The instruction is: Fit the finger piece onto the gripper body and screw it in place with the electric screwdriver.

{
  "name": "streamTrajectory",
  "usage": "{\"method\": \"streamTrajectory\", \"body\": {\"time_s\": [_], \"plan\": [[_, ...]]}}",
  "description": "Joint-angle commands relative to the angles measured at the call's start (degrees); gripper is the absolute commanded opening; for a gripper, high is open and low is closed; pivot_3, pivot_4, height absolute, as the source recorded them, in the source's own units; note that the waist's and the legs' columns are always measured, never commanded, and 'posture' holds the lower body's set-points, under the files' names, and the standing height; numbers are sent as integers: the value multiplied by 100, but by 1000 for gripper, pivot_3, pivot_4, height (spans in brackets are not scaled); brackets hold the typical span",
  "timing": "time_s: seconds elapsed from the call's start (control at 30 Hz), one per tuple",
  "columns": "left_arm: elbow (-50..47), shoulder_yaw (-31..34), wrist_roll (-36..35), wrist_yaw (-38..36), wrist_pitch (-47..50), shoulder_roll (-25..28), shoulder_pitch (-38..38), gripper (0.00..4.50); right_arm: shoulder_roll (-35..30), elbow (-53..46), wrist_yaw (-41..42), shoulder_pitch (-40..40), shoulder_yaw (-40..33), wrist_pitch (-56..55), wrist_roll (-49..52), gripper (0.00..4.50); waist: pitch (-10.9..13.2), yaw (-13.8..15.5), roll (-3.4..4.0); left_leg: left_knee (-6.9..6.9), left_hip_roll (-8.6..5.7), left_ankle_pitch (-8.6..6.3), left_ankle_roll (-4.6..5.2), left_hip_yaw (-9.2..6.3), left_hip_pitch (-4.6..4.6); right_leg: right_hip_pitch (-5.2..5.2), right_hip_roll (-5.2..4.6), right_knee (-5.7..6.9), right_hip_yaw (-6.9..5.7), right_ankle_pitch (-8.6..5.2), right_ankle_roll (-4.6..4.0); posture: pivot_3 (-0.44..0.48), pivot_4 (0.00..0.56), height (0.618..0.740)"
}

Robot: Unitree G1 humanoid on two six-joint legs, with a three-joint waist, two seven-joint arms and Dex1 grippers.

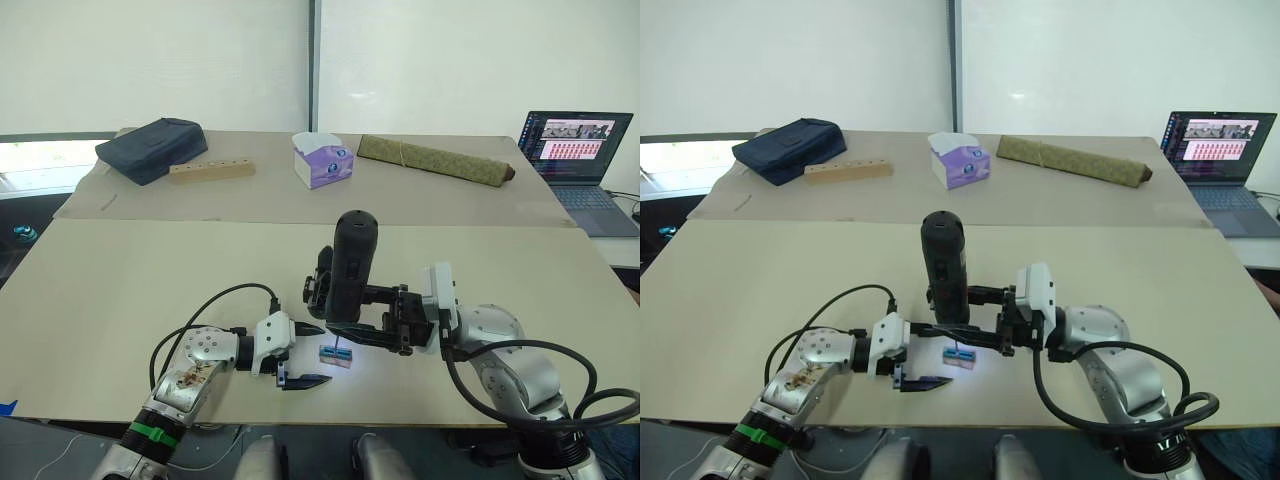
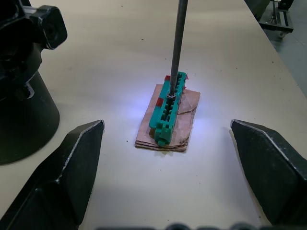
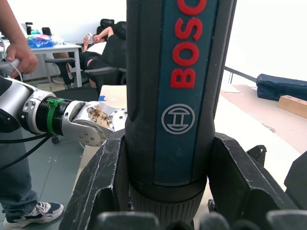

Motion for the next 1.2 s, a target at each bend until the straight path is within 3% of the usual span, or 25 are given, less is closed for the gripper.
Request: {"method": "streamTrajectory", "body": {"time_s": [0.03, 0.7, 1.2], "plan": [[98, -147, 59, 41, 75, -50, 128, 4449, -48, -170, -10, -96, -5, -154, -77, 1900, -1, 2, 0, 0, 0, 0, 0, 0, 0, 0, 0, 0, 0, 0, 0, 0, 150, 740], [210, -125, 34, 50, 9, -122, 49, 4449, 16, -129, -67, -118, 55, -230, -98, 1900, -12, 18, 4, 0, -1, 0, 0, 1, 11, 10, 0, 0, 0, 0, 0, 0, 150, 740], [-134, 418, -670, -264, -12, -1, 156, 4449, -43, -320, -68, -616, -323, 113, 680, 1900, -9, -30, 0, 3, 1, 0, 0, -2, -6, -6, 1, 3, -1, 1, -1, 0, 150, 740]]}}
